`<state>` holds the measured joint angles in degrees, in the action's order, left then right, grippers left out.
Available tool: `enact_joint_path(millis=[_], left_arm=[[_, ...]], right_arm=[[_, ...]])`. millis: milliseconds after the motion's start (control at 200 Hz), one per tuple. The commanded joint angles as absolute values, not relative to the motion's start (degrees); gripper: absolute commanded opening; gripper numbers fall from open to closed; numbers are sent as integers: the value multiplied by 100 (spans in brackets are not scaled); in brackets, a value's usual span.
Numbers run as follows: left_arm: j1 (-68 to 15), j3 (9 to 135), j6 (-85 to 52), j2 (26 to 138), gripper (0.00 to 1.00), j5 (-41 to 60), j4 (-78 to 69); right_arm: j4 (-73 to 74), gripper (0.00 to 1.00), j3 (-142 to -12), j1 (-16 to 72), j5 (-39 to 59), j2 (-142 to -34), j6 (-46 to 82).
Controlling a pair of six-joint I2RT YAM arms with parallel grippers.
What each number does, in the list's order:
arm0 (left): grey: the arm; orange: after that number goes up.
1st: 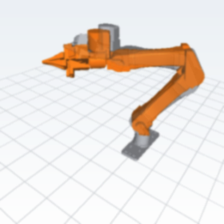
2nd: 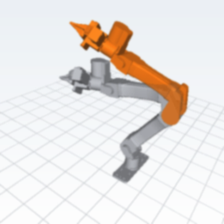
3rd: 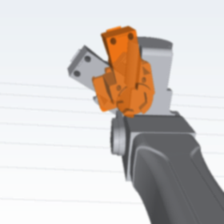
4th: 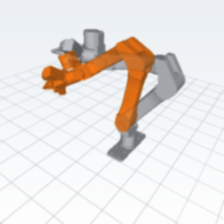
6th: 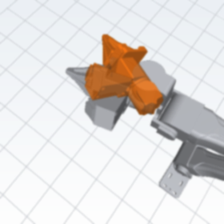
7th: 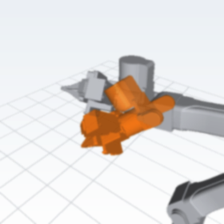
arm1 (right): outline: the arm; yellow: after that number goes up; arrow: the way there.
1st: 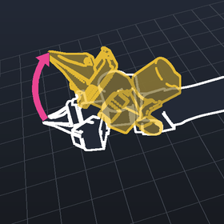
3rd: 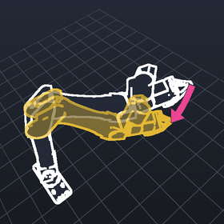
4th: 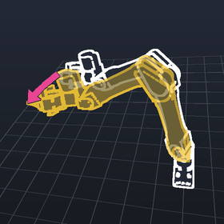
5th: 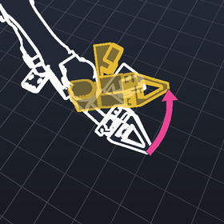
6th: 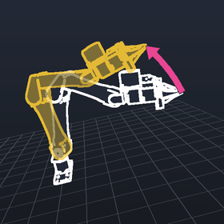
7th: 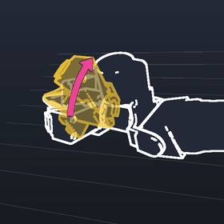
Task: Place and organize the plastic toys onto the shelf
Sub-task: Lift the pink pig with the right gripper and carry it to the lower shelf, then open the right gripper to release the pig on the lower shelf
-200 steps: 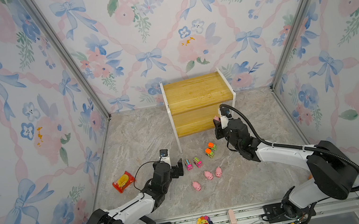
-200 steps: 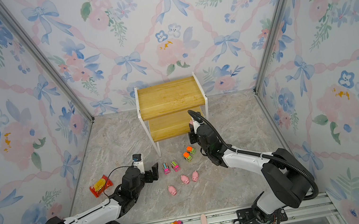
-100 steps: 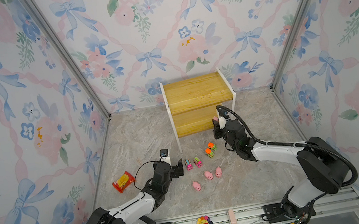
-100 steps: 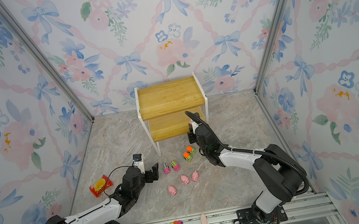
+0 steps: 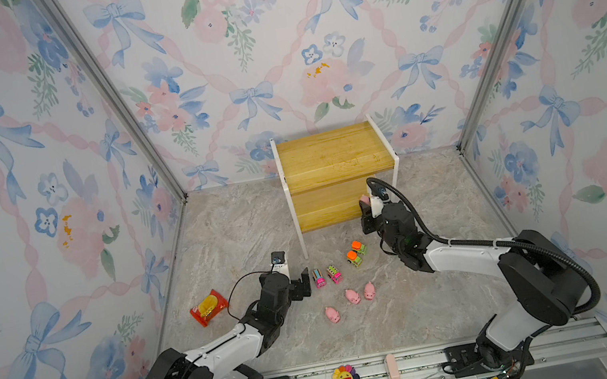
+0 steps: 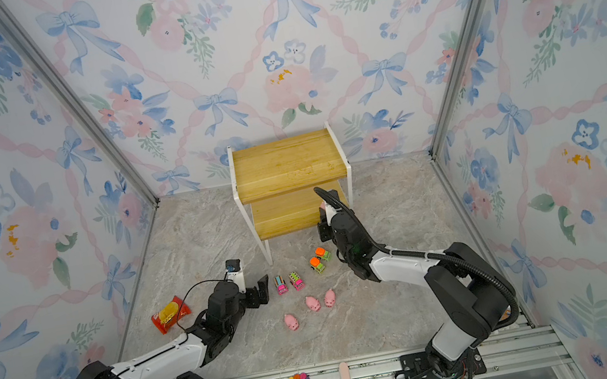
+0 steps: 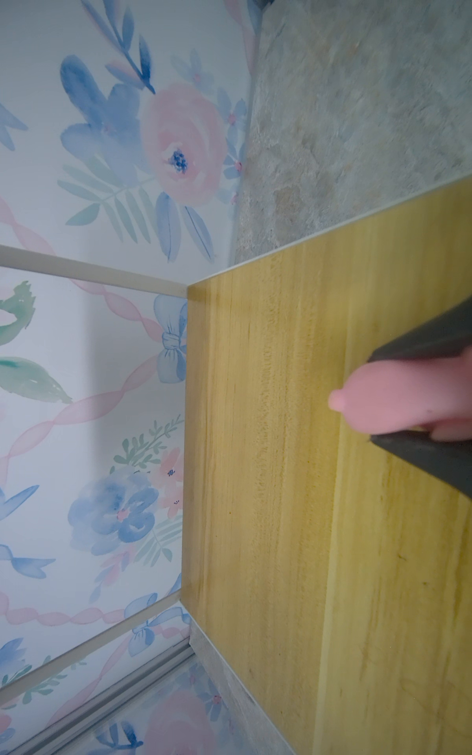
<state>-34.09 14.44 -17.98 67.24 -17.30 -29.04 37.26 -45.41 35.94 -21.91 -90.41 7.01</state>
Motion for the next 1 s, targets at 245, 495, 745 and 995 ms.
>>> enact_joint_path(millis=[245,495,745,995], left_arm=[[-3366,1521,-1723,6653,98,-1705,-2883],[-3368,1478,-1696,6531,98,-1718,-2874],[-3366,1453,-1696,6444,98,-1694,-2874],[-3367,1428,-1688,6421,98,-1690,-2856]], right_arm=[[3744,35,-4312,3550,-2342,-9106,711],[3718,40,-4285,3603,-2412,-9031,659],[3711,51,-4194,3682,-2500,-8909,623],[3550,56,-4001,3873,-2602,-8591,553]])
